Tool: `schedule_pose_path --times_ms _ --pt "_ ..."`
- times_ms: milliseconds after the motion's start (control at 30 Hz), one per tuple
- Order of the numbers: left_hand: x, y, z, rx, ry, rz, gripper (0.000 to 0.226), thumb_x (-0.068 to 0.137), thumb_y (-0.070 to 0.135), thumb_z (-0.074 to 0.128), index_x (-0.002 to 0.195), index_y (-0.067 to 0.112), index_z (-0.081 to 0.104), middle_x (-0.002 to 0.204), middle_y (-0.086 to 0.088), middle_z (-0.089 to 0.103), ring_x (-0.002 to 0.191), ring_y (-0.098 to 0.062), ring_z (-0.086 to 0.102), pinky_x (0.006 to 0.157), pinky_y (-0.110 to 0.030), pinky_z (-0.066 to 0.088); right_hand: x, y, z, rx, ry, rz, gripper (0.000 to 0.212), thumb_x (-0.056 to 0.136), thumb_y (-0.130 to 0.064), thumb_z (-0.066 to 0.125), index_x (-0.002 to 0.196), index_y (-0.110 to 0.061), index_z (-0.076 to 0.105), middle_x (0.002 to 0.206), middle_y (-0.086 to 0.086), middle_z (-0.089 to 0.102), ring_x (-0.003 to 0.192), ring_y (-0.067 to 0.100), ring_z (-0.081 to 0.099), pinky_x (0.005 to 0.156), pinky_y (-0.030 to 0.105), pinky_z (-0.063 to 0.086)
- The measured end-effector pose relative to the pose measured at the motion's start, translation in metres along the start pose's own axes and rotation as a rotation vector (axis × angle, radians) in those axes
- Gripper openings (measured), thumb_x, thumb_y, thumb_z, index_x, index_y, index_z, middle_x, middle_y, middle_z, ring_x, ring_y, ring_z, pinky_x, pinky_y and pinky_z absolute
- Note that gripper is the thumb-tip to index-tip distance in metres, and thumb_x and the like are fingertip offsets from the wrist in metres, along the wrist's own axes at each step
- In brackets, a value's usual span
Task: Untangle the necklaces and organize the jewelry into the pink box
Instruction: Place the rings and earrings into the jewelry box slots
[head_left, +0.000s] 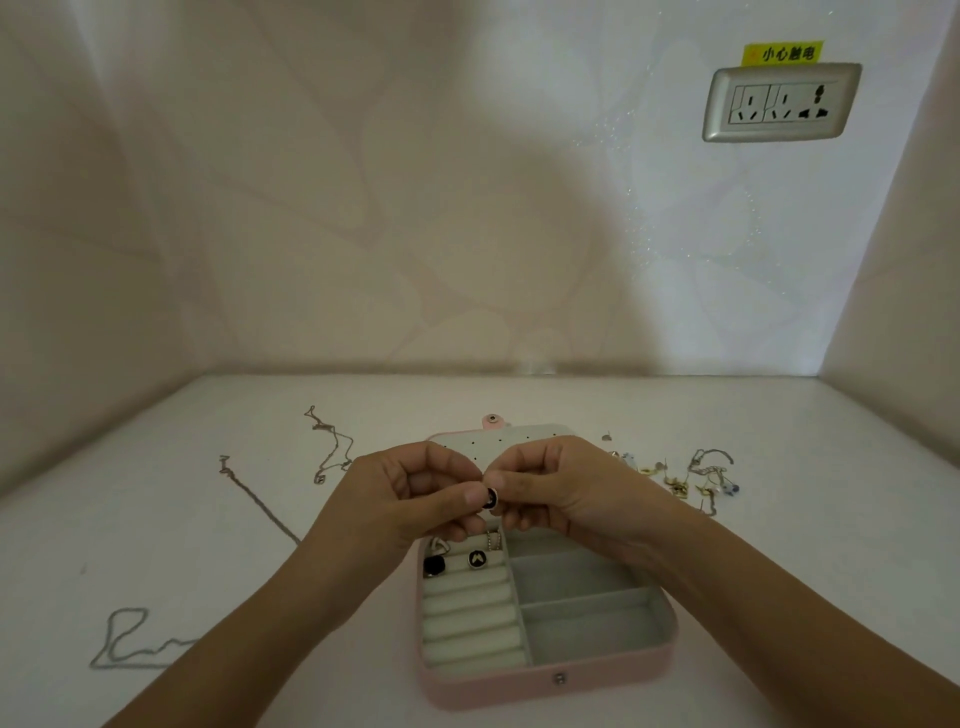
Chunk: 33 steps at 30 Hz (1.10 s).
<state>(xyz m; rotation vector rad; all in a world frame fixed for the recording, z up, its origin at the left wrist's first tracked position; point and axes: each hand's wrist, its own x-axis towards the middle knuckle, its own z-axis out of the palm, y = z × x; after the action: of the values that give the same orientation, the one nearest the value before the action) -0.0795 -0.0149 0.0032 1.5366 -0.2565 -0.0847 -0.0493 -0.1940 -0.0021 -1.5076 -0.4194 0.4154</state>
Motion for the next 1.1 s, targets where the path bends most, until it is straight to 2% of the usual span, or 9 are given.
schedule_pose_path --times_ms 133,267,400,433,533,700,867,1000,1100 --pt "0.002 -0.003 -0.001 0.036 -0.002 -0.022 0.024 0.069 0.015 0.067 0.092 0.009 0.072 0.067 -0.01 0.069 0.059 -0.013 0.066 0.06 -0.019 0.054 -0.001 -0.002 -0.003 -0.045 0.035 -0.003 0.008 0.076 -0.018 0.07 0.079 -0.01 0.07 0.069 0.001 0.068 0.061 0.009 0.062 0.06 0.016 0.049" --pt "0.003 -0.003 -0.004 0.101 0.048 -0.053 0.012 0.082 0.011 0.064 0.086 0.009 0.075 0.069 -0.013 0.071 0.061 -0.013 0.066 0.058 -0.016 0.052 -0.001 -0.003 -0.009 -0.227 0.133 -0.037 0.004 0.083 -0.014 0.071 0.081 -0.01 0.071 0.069 0.001 0.069 0.063 0.01 0.063 0.061 0.018 0.049" --pt "0.001 -0.003 0.001 0.188 0.001 -0.1 0.008 0.084 0.003 0.065 0.082 0.0 0.072 0.07 -0.014 0.071 0.055 -0.014 0.065 0.05 -0.019 0.049 0.004 0.007 -0.02 -1.06 0.424 -0.127 0.007 0.087 -0.026 0.066 0.083 -0.021 0.069 0.076 -0.013 0.065 0.071 0.003 0.058 0.068 0.016 0.042" --pt "0.001 -0.005 0.003 0.219 -0.024 -0.115 0.006 0.084 0.001 0.065 0.082 -0.002 0.071 0.071 -0.015 0.071 0.053 -0.015 0.064 0.047 -0.019 0.047 0.004 0.009 -0.021 -1.176 0.449 -0.149 0.008 0.088 -0.027 0.063 0.085 -0.021 0.069 0.08 -0.013 0.064 0.075 0.004 0.057 0.07 0.017 0.041" --pt "0.0 -0.01 0.005 0.312 -0.093 -0.128 0.008 0.084 0.002 0.067 0.078 0.005 0.072 0.067 -0.009 0.071 0.048 -0.013 0.061 0.044 -0.019 0.042 0.006 0.01 -0.023 -1.212 0.426 -0.163 0.011 0.09 -0.027 0.059 0.09 -0.02 0.068 0.09 -0.01 0.065 0.084 0.007 0.057 0.074 0.019 0.04" --pt "0.002 -0.015 0.005 0.593 -0.068 -0.025 0.016 0.081 0.022 0.073 0.072 0.035 0.075 0.069 0.0 0.071 0.057 -0.005 0.052 0.059 -0.02 0.042 0.008 0.012 -0.023 -1.297 0.401 -0.176 0.017 0.092 -0.032 0.057 0.093 -0.019 0.067 0.091 -0.008 0.055 0.084 0.008 0.053 0.065 0.017 0.031" --pt "0.003 -0.016 0.006 0.613 -0.059 -0.067 0.02 0.081 0.021 0.073 0.063 0.03 0.074 0.058 0.007 0.066 0.051 0.002 0.051 0.056 -0.013 0.04 0.009 0.012 -0.023 -1.312 0.378 -0.175 0.017 0.093 -0.034 0.056 0.093 -0.02 0.065 0.094 -0.007 0.055 0.086 0.009 0.053 0.07 0.019 0.032" --pt "0.003 -0.019 0.007 0.673 -0.06 -0.049 0.02 0.082 0.025 0.072 0.063 0.031 0.073 0.058 0.005 0.066 0.055 -0.003 0.052 0.057 -0.018 0.04 0.008 0.012 -0.023 -1.331 0.369 -0.189 0.016 0.093 -0.033 0.056 0.094 -0.02 0.064 0.097 -0.006 0.056 0.086 0.009 0.052 0.071 0.019 0.031" --pt "0.003 -0.02 0.01 0.741 -0.039 -0.014 0.022 0.082 0.027 0.072 0.061 0.034 0.068 0.049 0.018 0.058 0.049 0.002 0.047 0.052 -0.011 0.035 0.008 0.012 -0.023 -1.338 0.357 -0.195 0.014 0.092 -0.032 0.056 0.094 -0.02 0.063 0.094 -0.007 0.053 0.084 0.009 0.049 0.07 0.019 0.03"
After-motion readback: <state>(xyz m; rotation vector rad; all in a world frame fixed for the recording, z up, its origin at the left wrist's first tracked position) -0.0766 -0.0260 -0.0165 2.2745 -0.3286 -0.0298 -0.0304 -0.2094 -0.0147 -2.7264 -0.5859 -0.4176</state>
